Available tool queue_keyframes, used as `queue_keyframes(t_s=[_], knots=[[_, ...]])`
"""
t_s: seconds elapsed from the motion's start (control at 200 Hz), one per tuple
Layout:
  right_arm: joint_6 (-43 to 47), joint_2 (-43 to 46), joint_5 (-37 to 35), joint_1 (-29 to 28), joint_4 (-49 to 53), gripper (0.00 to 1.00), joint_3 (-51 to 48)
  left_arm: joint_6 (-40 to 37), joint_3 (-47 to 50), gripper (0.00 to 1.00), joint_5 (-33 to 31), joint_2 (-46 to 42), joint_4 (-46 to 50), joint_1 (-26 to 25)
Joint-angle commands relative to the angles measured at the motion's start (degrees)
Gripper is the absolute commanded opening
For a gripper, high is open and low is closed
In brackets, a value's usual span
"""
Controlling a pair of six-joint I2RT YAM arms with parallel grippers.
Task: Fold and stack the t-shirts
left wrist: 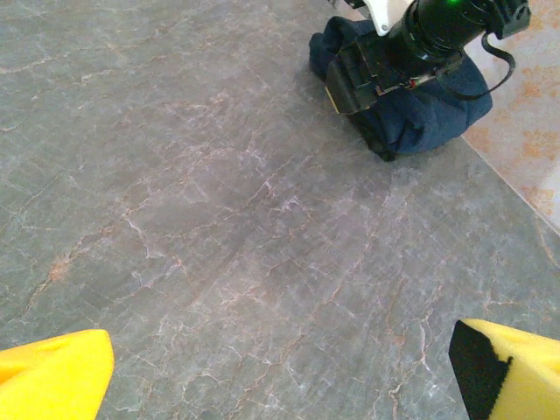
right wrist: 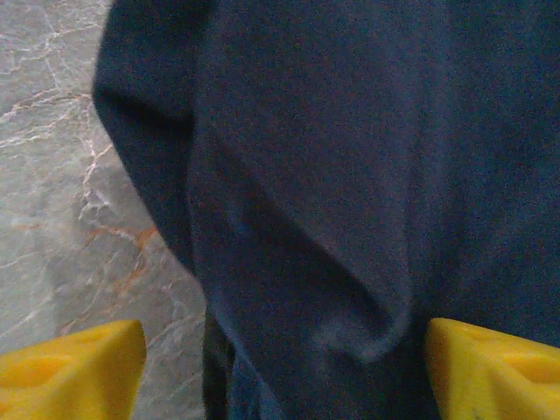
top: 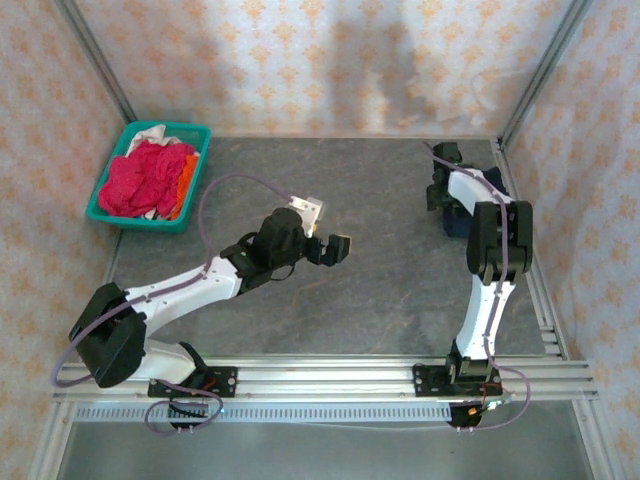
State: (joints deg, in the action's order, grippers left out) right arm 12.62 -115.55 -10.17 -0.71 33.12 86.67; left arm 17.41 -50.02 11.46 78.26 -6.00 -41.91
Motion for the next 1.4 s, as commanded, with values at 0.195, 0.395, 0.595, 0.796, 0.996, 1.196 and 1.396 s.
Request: queue_keyframes(t_s=[0.195,0.395,0.595,0.796,0.996,1.196,1.396], knots=[[-15.92,16.64,8.88,10.08,-10.71,0.88,-10.86,-1.33,0.11,1.00,-0.83,-0.79,-2.17,-0.19],[-20.51,10.58,11.58,16.24,-10.00,0.56,-9.61,-1.27,0.27,1.00,-0.52,-0.78,-2.26,-0.19],[-22.84,3.10,13.32,19.41,-6.58,0.51,-5.84,-1.39,1.06,1.00,-1.10,-2.15,-2.01,-0.15],[-22.67,8.19,15.42,19.30,-9.24,0.69,-9.88,-1.09,1.46,1.00,-2.91,-3.36,-1.33,0.04],[-21.72,20.66,14.32,17.20,-12.94,0.90,-18.61,-0.70,2.20,1.00,-7.33,-4.97,-0.02,2.60],[-16.25,37.73,14.19,11.37,-23.47,1.00,-34.17,-1.77,5.32,1.00,-14.65,-11.55,3.54,10.42],[-15.77,52.19,17.51,7.09,-39.43,0.99,-52.07,-11.44,14.68,1.00,-24.10,-21.83,0.60,17.30]])
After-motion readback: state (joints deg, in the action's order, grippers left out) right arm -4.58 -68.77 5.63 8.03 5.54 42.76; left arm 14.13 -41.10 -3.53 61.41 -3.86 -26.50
